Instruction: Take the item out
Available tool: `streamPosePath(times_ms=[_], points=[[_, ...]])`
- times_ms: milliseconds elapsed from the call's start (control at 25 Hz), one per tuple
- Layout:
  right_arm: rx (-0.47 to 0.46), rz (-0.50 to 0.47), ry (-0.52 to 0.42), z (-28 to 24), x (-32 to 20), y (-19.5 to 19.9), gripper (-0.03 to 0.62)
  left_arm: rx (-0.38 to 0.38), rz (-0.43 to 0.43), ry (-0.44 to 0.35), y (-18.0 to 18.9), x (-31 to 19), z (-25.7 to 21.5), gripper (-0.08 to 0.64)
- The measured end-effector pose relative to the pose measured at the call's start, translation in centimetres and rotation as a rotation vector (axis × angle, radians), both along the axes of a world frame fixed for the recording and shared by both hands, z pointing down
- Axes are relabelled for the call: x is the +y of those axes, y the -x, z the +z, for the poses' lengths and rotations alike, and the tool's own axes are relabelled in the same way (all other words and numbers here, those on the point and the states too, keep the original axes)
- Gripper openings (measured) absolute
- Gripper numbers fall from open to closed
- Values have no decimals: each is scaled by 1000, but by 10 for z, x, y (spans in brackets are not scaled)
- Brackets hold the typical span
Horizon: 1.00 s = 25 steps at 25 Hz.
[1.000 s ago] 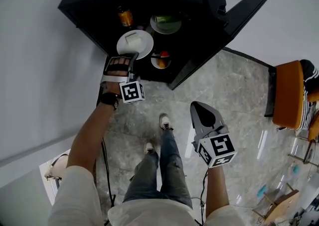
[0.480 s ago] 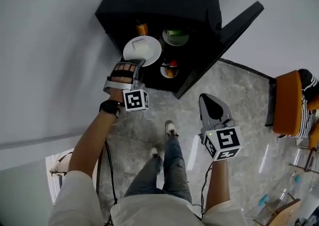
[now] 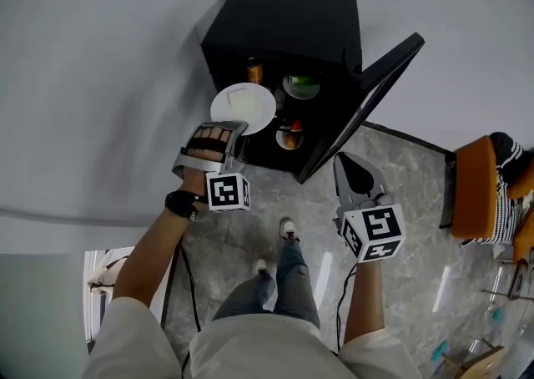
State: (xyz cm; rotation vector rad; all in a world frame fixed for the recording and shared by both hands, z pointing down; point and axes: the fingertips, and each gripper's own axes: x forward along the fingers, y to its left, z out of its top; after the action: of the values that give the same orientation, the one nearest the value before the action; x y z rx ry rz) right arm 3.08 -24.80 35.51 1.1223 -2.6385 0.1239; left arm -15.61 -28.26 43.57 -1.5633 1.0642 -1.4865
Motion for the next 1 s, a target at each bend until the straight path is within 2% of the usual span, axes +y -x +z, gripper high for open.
streamPosePath(times_ms=[160, 440, 800, 1000], points=[[-8, -6, -24, -27, 15, 1, 8, 22, 9, 17, -7, 31, -29, 18], [-24, -10, -41, -55, 45, 5, 8, 40, 26, -41, -9, 80, -84, 18], [-2, -11, -97, -87, 107, 9, 8, 45, 61, -76, -13, 161, -120, 18], [-7, -27, -95, -91, 115, 12, 8, 37, 73, -80, -17, 176, -131, 18]])
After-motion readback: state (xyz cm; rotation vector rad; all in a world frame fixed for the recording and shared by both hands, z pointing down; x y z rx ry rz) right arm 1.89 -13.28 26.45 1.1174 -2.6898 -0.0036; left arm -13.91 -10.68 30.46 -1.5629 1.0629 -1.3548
